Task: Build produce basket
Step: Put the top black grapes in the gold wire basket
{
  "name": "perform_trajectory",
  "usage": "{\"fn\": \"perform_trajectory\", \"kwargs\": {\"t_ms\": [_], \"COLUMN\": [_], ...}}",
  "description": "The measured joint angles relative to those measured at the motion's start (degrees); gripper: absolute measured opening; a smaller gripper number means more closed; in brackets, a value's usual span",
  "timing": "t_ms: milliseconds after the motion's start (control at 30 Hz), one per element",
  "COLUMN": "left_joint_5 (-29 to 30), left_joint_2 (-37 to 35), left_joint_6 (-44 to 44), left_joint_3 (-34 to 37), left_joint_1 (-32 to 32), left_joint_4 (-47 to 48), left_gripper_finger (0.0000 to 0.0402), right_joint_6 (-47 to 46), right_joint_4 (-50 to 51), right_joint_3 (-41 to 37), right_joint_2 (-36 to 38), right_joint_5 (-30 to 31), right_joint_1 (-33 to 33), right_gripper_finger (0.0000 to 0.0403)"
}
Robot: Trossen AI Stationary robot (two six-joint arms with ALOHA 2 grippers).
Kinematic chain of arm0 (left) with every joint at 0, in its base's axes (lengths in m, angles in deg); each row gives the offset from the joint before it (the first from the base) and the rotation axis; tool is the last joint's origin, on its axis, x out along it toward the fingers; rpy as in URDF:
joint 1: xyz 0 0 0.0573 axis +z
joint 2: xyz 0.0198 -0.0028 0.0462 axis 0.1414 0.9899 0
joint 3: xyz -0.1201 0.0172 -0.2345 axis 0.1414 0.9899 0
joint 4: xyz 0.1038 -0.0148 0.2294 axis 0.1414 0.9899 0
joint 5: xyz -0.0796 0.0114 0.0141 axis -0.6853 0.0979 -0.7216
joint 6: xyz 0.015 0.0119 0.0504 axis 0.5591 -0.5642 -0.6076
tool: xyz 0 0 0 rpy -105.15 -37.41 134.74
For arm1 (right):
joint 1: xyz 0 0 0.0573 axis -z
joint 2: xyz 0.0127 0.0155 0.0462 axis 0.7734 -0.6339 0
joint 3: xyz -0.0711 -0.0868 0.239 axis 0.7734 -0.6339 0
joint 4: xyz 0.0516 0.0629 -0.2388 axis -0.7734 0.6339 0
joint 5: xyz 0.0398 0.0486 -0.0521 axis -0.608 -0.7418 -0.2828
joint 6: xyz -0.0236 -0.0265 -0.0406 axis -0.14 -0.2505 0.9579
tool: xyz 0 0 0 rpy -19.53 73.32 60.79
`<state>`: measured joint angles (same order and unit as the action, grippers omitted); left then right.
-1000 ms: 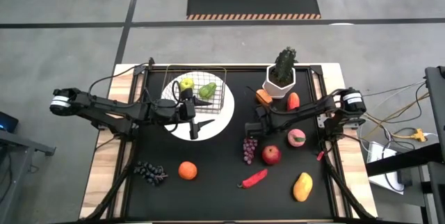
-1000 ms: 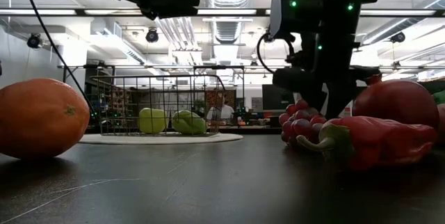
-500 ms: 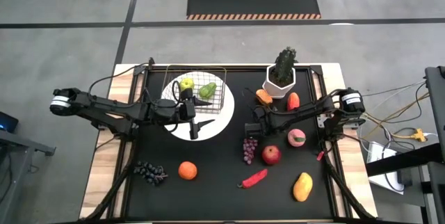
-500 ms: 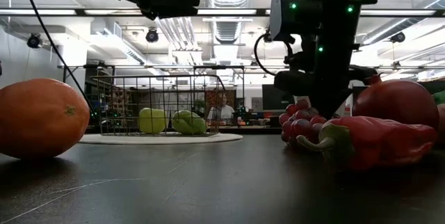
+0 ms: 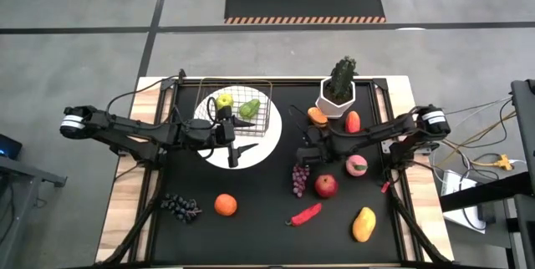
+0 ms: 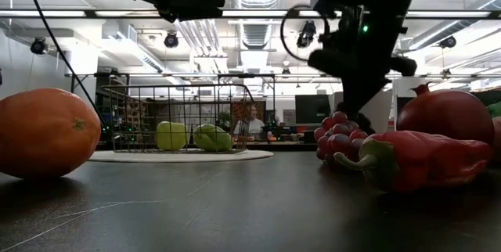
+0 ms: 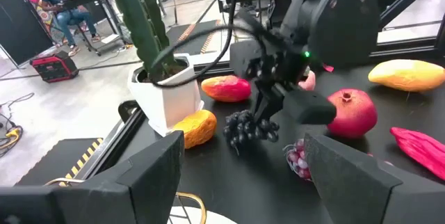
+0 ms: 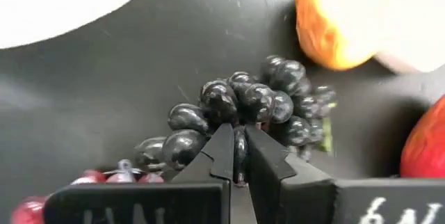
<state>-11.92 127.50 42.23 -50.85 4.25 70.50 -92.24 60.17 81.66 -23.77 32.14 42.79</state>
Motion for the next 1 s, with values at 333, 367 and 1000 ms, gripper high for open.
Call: {"fn": "perform_trajectory", "kwargs": {"t_ms": [333,367,1000], "left_joint_5": [0.0,0.0,-4.4], "left_joint_2": [-0.4,-0.8,-18.7], "left_joint_6": [-0.7,-1.3,-6.1], "left_joint_3": [0.1,0.2,9.4], "left_joint_1": [-0.2,-0.4,-2.6], "left_joint_4": [-2.6,-2.7,-13.9], "left_gripper_finger": [0.0276,0.0276,0.0276], "right_joint_6": [11.7,14.0,56.6], "right_joint_4": [-6.1,-7.7,-55.9], "right_joint_3": [0.0,0.0,0.1], "right_joint_2": [9.3,10.2,12.5], "right_joint_5": [8.0,8.3,-7.5], "right_joint_1": [-5.2,-5.4,-0.6], "right_gripper_finger": [0.0013,0.0013,0.0012]}}
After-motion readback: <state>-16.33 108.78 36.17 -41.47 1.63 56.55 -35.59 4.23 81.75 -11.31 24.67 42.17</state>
